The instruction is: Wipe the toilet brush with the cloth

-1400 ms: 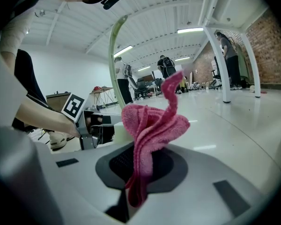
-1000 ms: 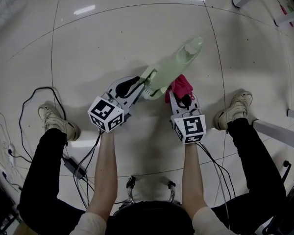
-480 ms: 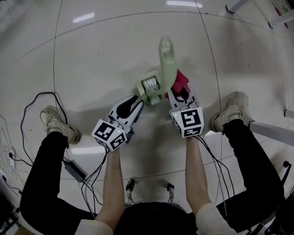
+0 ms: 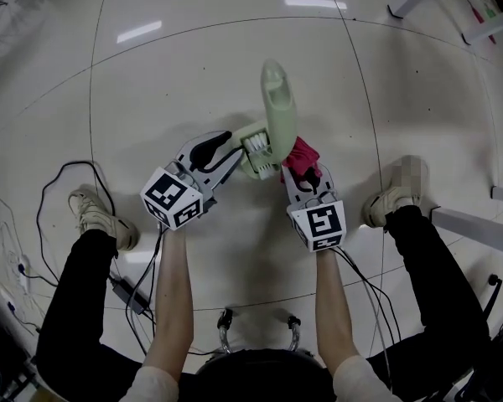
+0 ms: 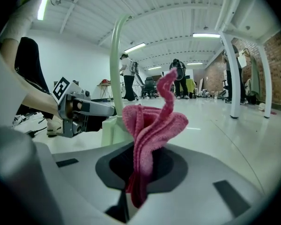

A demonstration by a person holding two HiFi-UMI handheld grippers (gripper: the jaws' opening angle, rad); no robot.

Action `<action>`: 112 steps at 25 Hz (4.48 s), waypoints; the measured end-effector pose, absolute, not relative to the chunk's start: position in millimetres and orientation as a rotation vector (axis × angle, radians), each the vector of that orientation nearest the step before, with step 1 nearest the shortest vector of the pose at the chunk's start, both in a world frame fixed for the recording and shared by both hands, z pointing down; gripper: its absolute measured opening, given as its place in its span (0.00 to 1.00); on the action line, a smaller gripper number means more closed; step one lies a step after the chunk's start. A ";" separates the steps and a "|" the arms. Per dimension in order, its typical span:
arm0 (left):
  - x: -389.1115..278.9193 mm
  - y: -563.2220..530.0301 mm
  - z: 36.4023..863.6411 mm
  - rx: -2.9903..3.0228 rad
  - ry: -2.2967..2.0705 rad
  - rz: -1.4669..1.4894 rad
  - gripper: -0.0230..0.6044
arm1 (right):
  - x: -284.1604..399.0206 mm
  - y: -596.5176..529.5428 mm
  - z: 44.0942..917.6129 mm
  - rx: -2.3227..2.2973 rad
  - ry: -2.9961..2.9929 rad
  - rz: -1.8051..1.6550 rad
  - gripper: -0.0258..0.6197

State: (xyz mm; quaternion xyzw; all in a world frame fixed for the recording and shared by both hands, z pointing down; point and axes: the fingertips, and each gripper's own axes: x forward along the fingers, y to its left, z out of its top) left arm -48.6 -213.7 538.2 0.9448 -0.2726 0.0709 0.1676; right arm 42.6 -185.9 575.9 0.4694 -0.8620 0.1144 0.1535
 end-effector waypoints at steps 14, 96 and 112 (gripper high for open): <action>-42.3 -153.7 536.8 2.537 -0.815 -0.014 0.25 | 7.3 -236.5 565.0 1.120 -2.509 0.071 0.09; -113.4 -175.3 519.0 2.418 -1.198 0.016 0.24 | -74.1 -134.4 584.3 1.168 -2.564 0.364 0.09; -102.2 -185.8 490.0 2.432 -1.200 -0.104 0.24 | 68.8 -151.9 583.9 1.570 -2.356 0.455 0.09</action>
